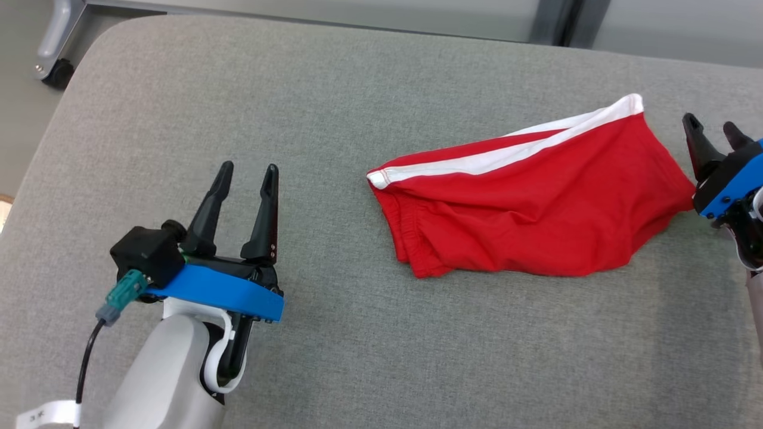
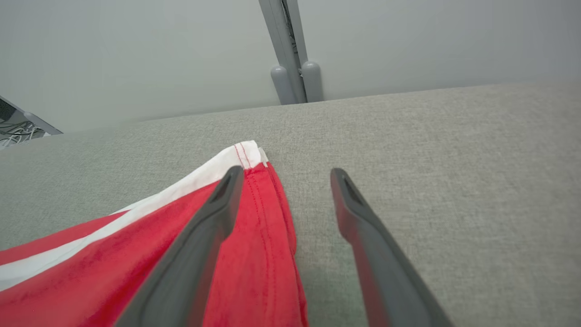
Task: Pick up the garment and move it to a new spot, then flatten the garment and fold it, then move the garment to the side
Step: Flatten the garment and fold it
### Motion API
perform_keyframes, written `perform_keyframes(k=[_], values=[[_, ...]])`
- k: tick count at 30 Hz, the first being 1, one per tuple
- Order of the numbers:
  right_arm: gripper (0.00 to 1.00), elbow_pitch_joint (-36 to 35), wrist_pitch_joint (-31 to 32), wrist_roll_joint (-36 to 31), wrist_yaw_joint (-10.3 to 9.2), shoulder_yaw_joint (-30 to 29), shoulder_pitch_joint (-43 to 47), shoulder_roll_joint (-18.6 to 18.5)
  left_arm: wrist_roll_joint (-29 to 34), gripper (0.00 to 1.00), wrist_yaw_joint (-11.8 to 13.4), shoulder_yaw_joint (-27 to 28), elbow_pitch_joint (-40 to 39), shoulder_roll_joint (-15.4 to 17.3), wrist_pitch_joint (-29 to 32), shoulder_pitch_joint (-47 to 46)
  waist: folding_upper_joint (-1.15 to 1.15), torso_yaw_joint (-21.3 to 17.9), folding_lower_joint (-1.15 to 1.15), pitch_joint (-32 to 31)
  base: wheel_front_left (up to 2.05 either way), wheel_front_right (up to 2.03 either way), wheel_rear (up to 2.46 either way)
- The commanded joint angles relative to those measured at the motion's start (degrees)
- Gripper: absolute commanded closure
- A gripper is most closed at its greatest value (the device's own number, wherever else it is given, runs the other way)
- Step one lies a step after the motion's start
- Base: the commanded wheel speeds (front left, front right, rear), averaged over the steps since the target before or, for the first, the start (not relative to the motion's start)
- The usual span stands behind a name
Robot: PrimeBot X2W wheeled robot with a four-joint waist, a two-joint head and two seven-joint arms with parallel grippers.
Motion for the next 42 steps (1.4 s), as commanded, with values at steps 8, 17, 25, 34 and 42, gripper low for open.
perform_keyframes(k=[8, 17, 25, 34, 42], values=[[0.00, 3.89, -1.13, -1.26, 0.00, -1.86, -1.94, -0.14, 7.93, 0.00, -0.49, 3.18, -1.94, -2.00, -0.24, 2.33, 0.00, 2.67, 0.01, 3.41, 0.00, 0.00, 0.00], [0.00, 9.15, 3.55, -5.86, 0.00, -0.21, -3.10, 0.46, 7.93, 0.00, -0.37, 2.87, -2.93, -2.08, -0.25, 2.41, 0.00, 3.83, 0.01, 4.42, 0.00, 0.00, 0.00], [1.00, 8.19, 4.91, -5.75, 0.05, 2.39, -2.54, 2.94, 7.37, 0.00, -0.37, 2.65, -2.42, -1.81, -0.25, 3.28, 0.00, 2.26, 0.01, 2.62, 0.00, 0.00, 0.00], [1.00, 1.97, -1.32, -3.85, 0.00, 2.70, 3.71, 1.88, 8.33, 0.00, -0.37, 3.85, -2.64, -0.14, -0.25, 8.27, 0.00, -3.21, 0.01, -3.16, 0.00, 0.00, 0.00], [1.00, -3.09, -1.50, -5.80, 0.00, -2.21, 11.05, -0.69, 8.44, 0.00, -0.37, 5.22, -3.93, 0.25, -0.25, 12.30, 0.00, -6.25, 0.01, -6.25, 0.00, 0.00, 0.00]])
